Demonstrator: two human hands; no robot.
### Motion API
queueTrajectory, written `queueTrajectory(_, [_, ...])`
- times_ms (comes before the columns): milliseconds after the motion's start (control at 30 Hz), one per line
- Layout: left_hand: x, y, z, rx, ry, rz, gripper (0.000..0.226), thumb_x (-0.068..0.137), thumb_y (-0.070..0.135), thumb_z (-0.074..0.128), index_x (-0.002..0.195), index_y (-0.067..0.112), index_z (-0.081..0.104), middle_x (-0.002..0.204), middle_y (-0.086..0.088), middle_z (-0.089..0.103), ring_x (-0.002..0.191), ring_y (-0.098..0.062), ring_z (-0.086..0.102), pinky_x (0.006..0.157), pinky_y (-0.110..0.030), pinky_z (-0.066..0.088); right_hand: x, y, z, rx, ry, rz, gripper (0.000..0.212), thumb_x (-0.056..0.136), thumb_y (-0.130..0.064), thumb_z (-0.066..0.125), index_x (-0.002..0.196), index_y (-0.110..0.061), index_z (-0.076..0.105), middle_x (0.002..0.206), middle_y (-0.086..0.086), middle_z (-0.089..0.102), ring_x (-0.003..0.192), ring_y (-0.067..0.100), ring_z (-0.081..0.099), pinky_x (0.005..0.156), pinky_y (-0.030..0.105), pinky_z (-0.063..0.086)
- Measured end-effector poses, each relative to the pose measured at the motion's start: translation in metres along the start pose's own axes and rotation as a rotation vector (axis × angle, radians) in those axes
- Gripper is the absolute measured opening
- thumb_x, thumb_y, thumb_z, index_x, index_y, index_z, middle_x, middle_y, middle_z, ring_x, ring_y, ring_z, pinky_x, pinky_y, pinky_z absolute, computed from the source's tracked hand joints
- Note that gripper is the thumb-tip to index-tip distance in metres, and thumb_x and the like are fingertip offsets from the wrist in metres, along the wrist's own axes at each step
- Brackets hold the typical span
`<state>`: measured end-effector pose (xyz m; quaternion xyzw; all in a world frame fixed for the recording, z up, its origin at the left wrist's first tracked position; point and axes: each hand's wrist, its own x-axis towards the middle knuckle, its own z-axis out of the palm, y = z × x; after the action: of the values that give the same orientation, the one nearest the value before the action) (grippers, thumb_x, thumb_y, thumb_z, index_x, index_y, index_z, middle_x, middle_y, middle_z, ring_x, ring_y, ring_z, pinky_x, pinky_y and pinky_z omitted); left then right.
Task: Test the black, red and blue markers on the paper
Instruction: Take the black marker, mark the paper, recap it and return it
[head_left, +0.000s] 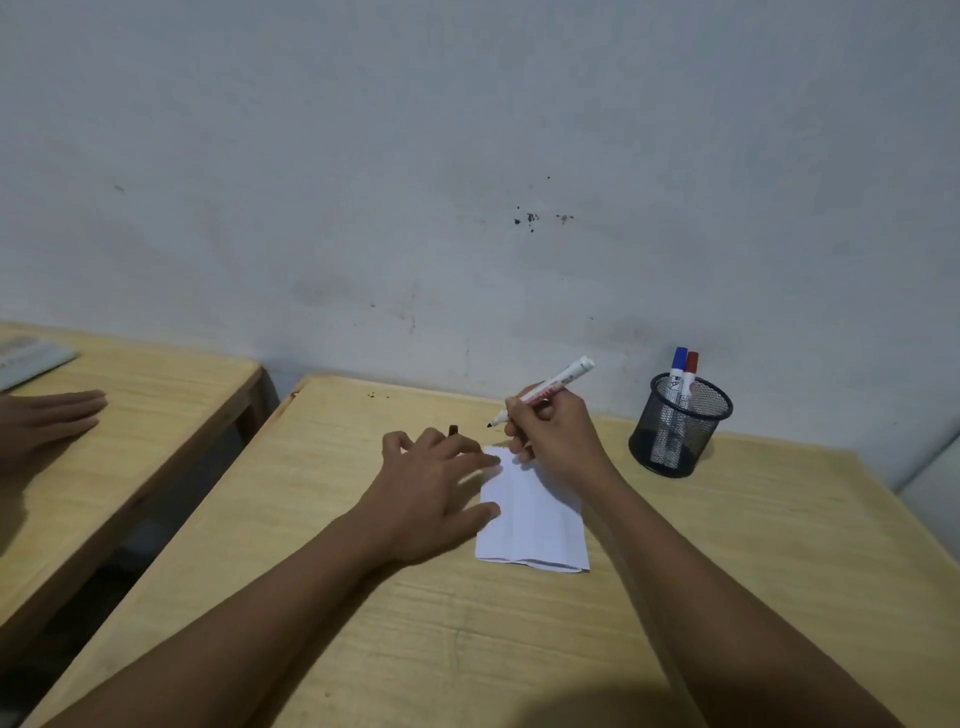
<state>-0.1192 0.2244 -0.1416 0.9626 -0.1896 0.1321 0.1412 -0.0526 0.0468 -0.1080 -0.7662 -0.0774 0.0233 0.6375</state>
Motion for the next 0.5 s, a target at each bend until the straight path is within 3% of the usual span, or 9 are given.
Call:
queueTrajectory(167, [0.0, -0.007, 0.0, 0.091, -0.163, 0.04, 0.056, 0.088, 0.07, 0.035, 0.135, 0.043, 0.051, 0.145, 0.019, 0.049, 0.127, -0.014, 0.042, 0.091, -0.045, 0.028, 0.01, 0.021, 0.008, -0.077, -0.02, -0.007, 0.014, 0.098, -0.014, 0.059, 0.093, 0.0, 0.061, 0.063, 0.002, 0.066, 0.055, 0.016, 0.058, 0.051, 0.03, 0.048])
queueTrajectory(333, [-0.005, -0.009, -0.002, 0.094, -0.286, 0.018, 0.071, 0.086, 0.077, 0.03, 0.147, 0.042, 0.033, 0.158, 0.016, 0.031, 0.138, -0.014, 0.026, 0.101, -0.053, 0.025, 0.009, 0.038, 0.009, -0.174, 0.04, -0.075, 0.013, 0.099, -0.021, 0.061, 0.095, -0.009, 0.064, 0.076, 0.0, 0.072, 0.063, 0.007, 0.068, 0.061, 0.023, 0.054])
queueTrajectory(500, [-0.007, -0.008, -0.002, 0.09, -0.417, -0.014, 0.074, 0.088, 0.076, 0.023, 0.153, 0.043, 0.01, 0.163, 0.015, 0.01, 0.146, -0.011, 0.003, 0.112, -0.069, 0.008, 0.014, 0.045, 0.009, -0.202, 0.029, -0.109, 0.014, 0.099, -0.024, 0.061, 0.095, -0.011, 0.066, 0.081, 0.003, 0.074, 0.067, 0.009, 0.07, 0.062, 0.02, 0.053])
